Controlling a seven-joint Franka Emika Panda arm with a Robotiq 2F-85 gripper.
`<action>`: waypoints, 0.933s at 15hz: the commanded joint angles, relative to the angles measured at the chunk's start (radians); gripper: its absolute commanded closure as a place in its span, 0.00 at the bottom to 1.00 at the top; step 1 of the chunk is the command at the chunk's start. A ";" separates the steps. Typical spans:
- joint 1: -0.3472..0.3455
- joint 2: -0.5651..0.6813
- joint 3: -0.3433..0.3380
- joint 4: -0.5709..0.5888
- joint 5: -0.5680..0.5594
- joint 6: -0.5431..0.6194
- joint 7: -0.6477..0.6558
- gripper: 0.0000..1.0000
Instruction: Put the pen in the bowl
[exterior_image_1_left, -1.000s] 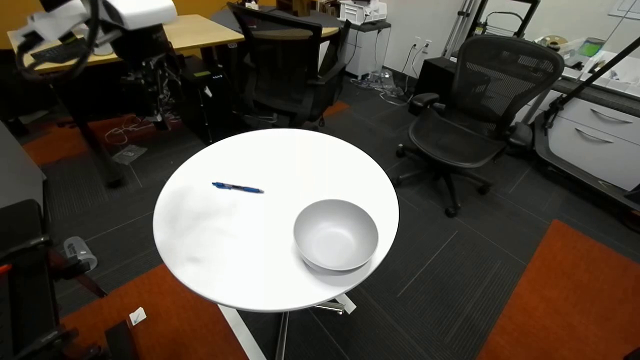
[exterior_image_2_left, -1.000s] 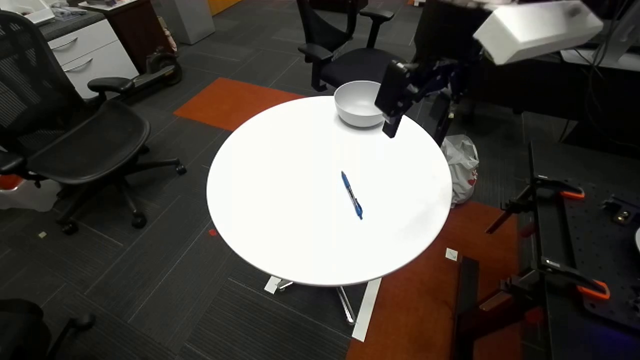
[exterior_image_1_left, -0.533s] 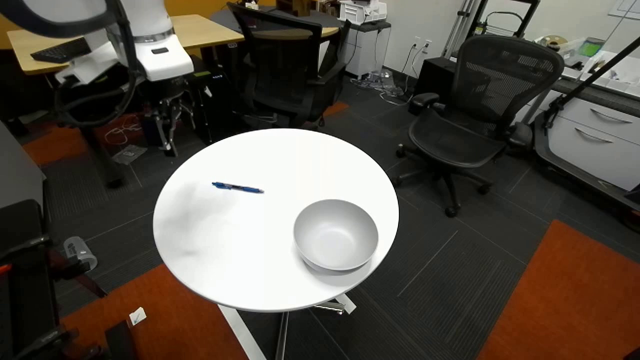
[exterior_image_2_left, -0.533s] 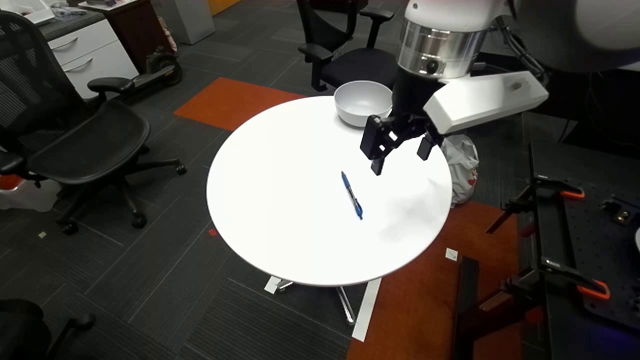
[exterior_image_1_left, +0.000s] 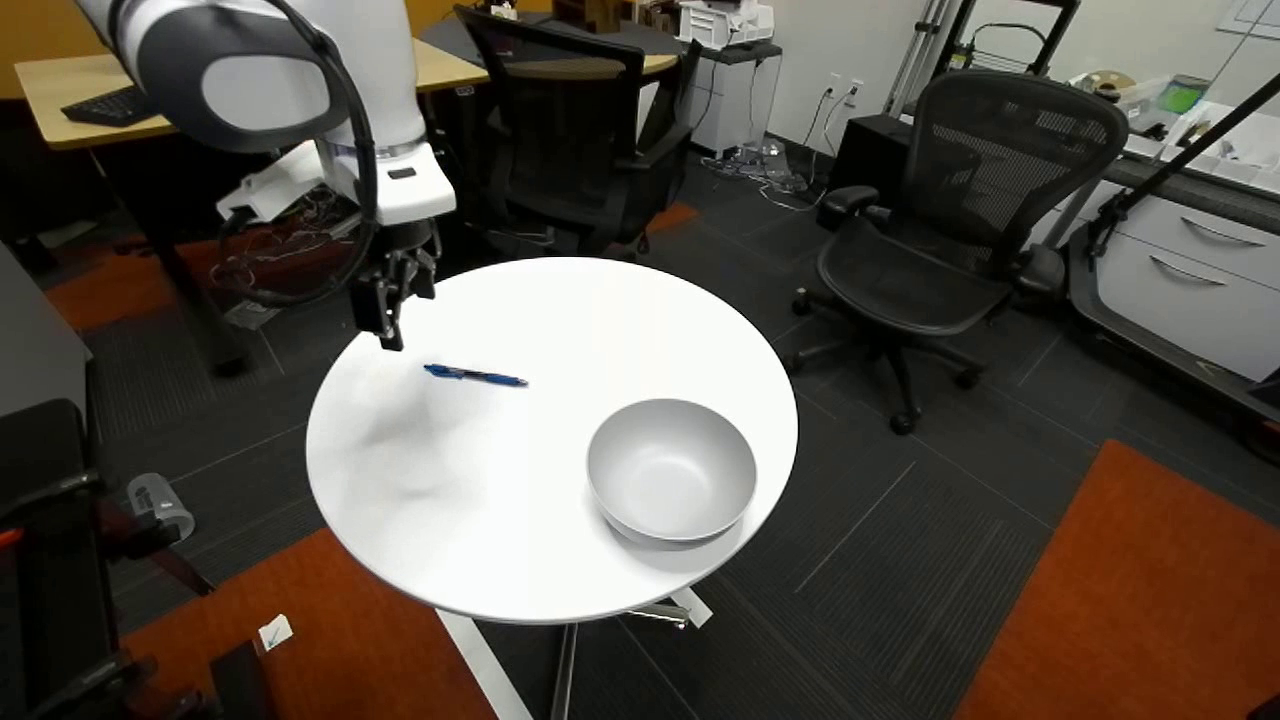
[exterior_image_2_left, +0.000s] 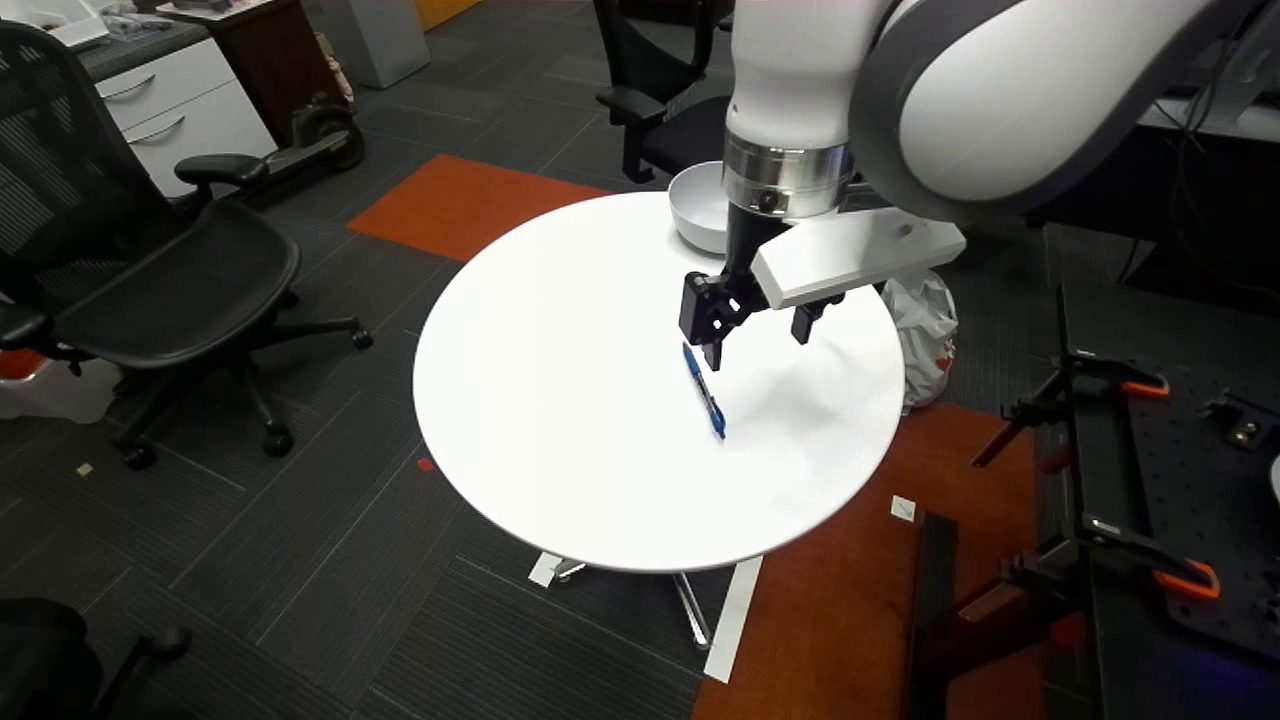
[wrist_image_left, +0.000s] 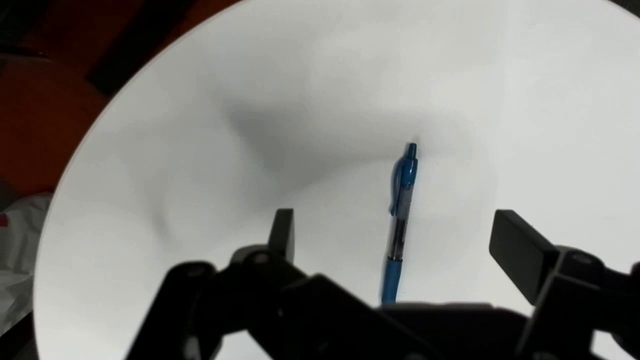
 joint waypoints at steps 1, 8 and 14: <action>0.017 0.093 -0.028 0.086 0.027 0.016 -0.010 0.00; 0.029 0.200 -0.054 0.185 0.031 0.014 -0.004 0.00; 0.041 0.254 -0.071 0.230 0.028 0.012 0.000 0.00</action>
